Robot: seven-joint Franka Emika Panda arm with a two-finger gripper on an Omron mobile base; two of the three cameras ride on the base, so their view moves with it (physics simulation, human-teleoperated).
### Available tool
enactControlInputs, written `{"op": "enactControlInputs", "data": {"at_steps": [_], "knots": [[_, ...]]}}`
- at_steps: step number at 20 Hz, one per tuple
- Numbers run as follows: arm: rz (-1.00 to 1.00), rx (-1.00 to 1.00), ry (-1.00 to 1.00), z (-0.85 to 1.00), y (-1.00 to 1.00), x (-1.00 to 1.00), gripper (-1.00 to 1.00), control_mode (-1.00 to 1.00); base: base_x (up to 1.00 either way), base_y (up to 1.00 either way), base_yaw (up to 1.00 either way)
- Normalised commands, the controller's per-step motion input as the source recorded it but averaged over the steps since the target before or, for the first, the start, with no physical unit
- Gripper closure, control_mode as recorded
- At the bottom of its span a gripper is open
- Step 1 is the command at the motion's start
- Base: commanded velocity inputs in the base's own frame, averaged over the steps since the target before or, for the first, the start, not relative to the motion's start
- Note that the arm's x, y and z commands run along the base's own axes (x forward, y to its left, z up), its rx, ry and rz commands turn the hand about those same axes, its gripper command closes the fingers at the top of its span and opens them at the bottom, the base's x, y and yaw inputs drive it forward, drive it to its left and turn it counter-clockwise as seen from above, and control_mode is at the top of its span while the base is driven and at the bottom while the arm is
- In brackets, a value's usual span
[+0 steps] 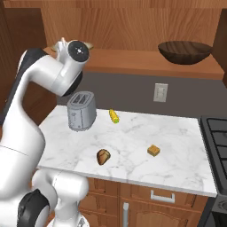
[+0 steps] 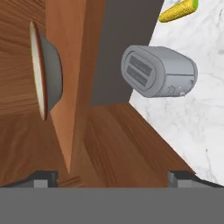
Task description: Pick both bowls and place them on the counter. Then place the bread in one bowl and place the cake in the other bowl.
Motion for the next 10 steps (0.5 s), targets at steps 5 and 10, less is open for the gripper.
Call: {"op": "enactControlInputs", "data": {"at_steps": [5, 10], "knots": [[0.0, 0.01, 0.09, 0.26, 0.04, 0.23, -1.0, -1.0, 0.0, 0.0, 0.0], [0.0, 0.02, 0.02, 0.31, 0.0, 0.19, -1.0, -1.0, 0.0, 0.0, 0.0]]}}
